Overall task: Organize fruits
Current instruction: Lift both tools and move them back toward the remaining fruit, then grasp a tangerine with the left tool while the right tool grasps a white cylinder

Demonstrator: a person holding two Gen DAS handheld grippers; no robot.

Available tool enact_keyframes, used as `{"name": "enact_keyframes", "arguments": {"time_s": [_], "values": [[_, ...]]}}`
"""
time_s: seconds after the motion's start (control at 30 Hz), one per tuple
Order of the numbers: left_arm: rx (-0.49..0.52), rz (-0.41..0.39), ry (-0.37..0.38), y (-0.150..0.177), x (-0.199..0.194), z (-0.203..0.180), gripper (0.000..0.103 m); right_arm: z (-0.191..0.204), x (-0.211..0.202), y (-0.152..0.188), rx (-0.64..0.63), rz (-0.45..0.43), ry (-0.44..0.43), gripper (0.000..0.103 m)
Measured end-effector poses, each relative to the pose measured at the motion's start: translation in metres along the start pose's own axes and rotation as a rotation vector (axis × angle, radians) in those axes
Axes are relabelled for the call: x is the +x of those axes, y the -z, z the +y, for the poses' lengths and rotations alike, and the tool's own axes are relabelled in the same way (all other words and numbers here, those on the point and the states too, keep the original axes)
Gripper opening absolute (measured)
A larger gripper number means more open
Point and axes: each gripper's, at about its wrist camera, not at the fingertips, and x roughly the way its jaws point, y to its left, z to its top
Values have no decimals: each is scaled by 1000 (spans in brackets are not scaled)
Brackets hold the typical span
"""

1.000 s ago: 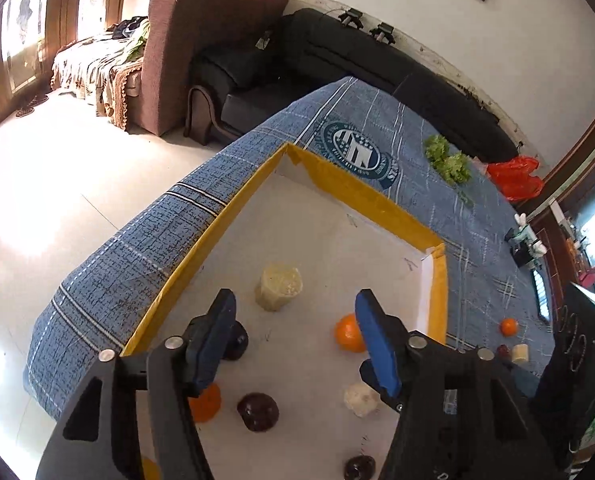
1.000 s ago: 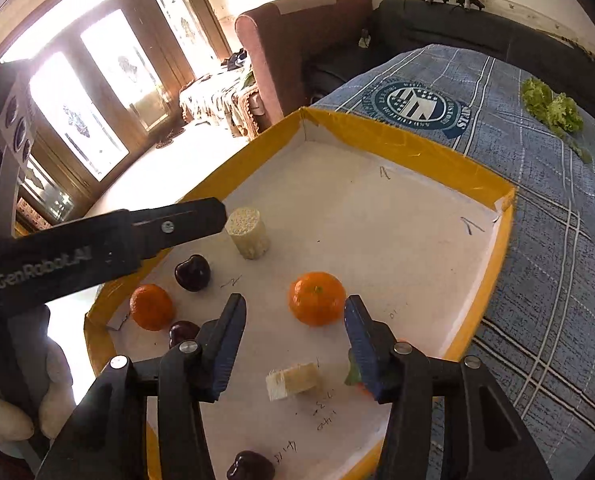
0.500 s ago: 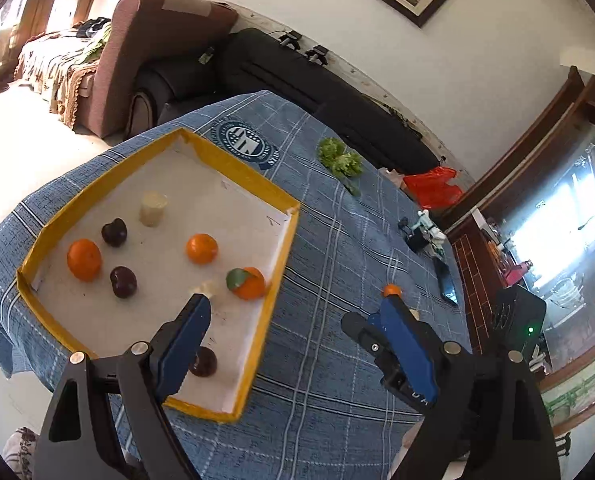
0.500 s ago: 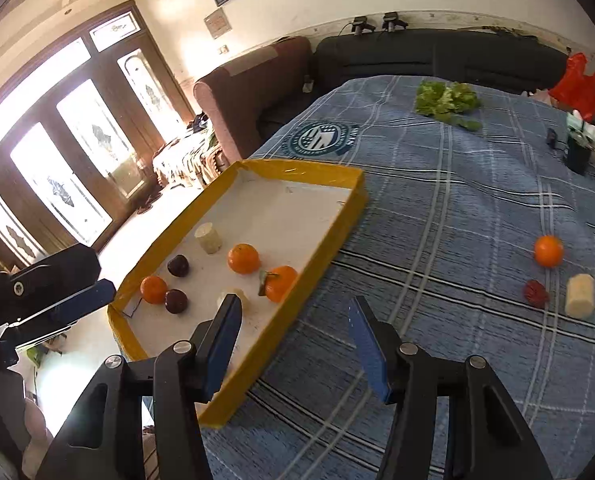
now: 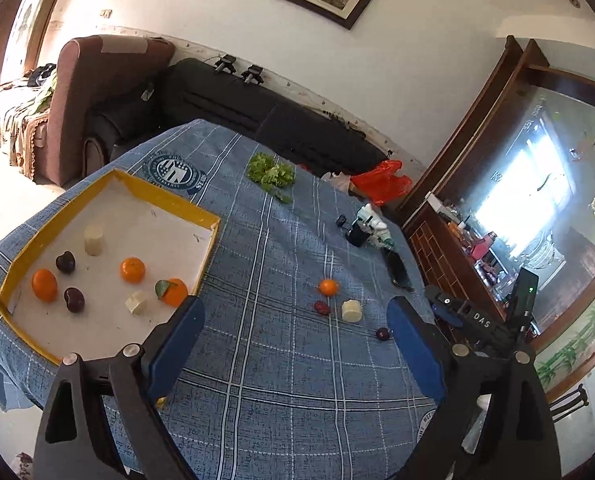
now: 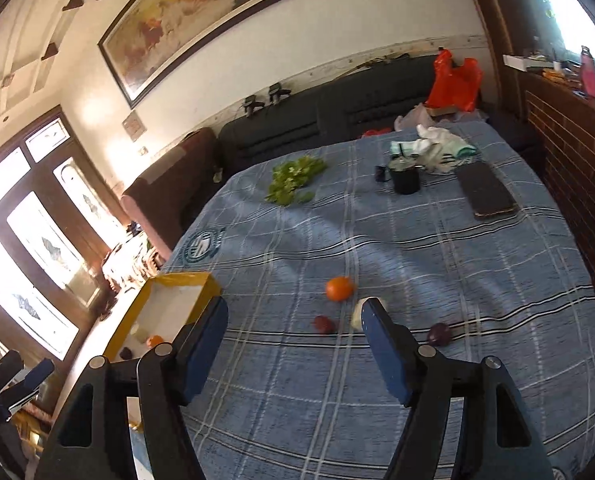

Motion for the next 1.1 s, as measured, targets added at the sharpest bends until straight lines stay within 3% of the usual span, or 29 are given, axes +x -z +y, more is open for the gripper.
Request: {"name": "enact_keyframes", "arguments": {"time_s": [0.17,0.33,0.43,0.5,0.53,0.57,0.63,0.83,1.1], "values": [[-28,105,-28,7,51,8,92,-39,55,13,62,110,36,74],[-16,158,-63,6,89,10,91,-46,111,19,57,175,59,74],[23,178,-76,6,107,4,86,-42,140,18,5,195,121,73],[61,201,-74,8,122,-3,77,-42,155,20,-9,213,130,73],[83,216,-76,9,132,-7,76,-42,161,21,-17,222,130,72],[101,234,-85,10,143,-10,75,-43,165,24,-27,231,125,62],[123,266,-90,13,163,-17,75,-41,166,26,-71,220,119,45],[198,378,-104,20,242,-43,75,-59,149,20,17,167,61,45],[317,390,-96,13,334,-79,75,-85,123,5,162,69,26,45]]}}
